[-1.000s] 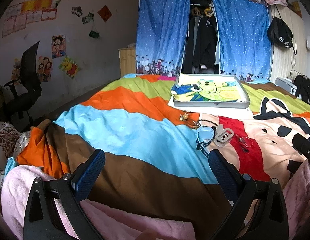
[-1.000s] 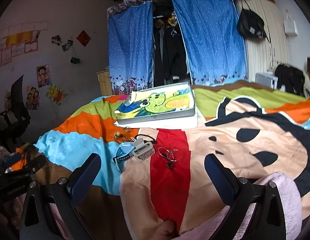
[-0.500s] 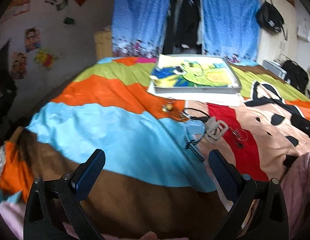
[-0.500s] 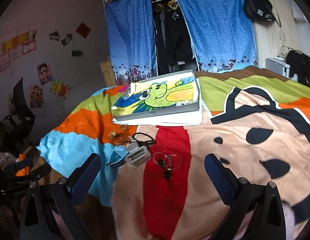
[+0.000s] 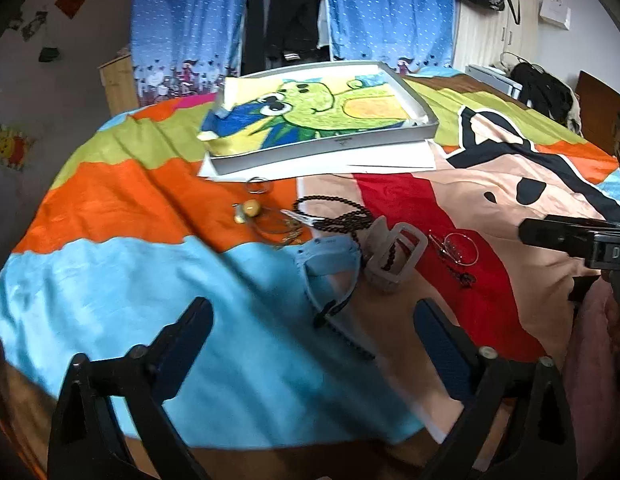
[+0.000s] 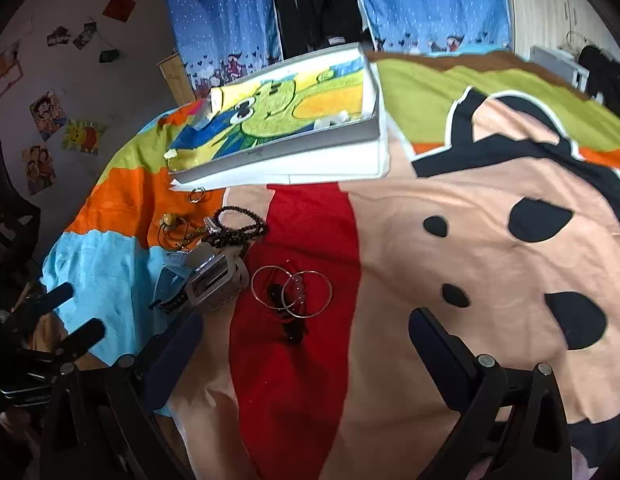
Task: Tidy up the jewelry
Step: 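Grasp the blue watch with the left tool while the right tool grasps the white hair clip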
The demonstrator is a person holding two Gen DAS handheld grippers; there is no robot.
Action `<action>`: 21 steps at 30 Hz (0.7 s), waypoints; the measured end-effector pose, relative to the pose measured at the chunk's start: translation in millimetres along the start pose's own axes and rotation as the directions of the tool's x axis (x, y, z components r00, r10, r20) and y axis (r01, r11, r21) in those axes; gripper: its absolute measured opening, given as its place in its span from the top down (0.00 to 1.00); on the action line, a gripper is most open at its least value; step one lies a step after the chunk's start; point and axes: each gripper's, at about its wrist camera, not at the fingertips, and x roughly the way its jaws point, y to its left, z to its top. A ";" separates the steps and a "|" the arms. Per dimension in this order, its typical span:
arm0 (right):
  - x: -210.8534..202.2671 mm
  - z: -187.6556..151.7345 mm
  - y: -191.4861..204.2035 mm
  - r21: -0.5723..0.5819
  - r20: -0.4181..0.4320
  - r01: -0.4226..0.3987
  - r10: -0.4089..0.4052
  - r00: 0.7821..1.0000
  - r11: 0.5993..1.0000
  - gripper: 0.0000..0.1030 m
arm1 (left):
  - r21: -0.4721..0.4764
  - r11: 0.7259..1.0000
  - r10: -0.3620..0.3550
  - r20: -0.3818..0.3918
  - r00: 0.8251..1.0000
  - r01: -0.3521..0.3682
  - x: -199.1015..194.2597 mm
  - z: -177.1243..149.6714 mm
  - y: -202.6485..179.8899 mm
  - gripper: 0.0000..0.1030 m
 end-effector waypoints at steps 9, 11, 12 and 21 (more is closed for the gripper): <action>46.2 8.0 24.4 -0.115 -0.085 -0.090 0.080 0.993 0.989 0.54 | 0.012 0.999 -0.042 -0.047 0.998 0.043 32.7 5.3 2.7 0.34; 52.7 8.0 29.1 -0.135 -0.096 -0.113 0.100 0.990 0.984 0.59 | 0.000 0.998 -0.055 -0.056 0.997 0.055 37.3 7.4 3.6 0.37; 56.1 7.7 31.3 -0.145 -0.101 -0.116 0.102 0.990 0.983 0.63 | -0.007 0.998 -0.062 -0.065 0.996 0.062 41.2 8.6 4.6 0.41; 68.3 11.4 38.2 -0.176 -0.098 -0.187 0.172 0.980 0.967 0.69 | -0.020 0.998 -0.068 -0.150 0.986 0.066 61.2 3.8 8.3 0.64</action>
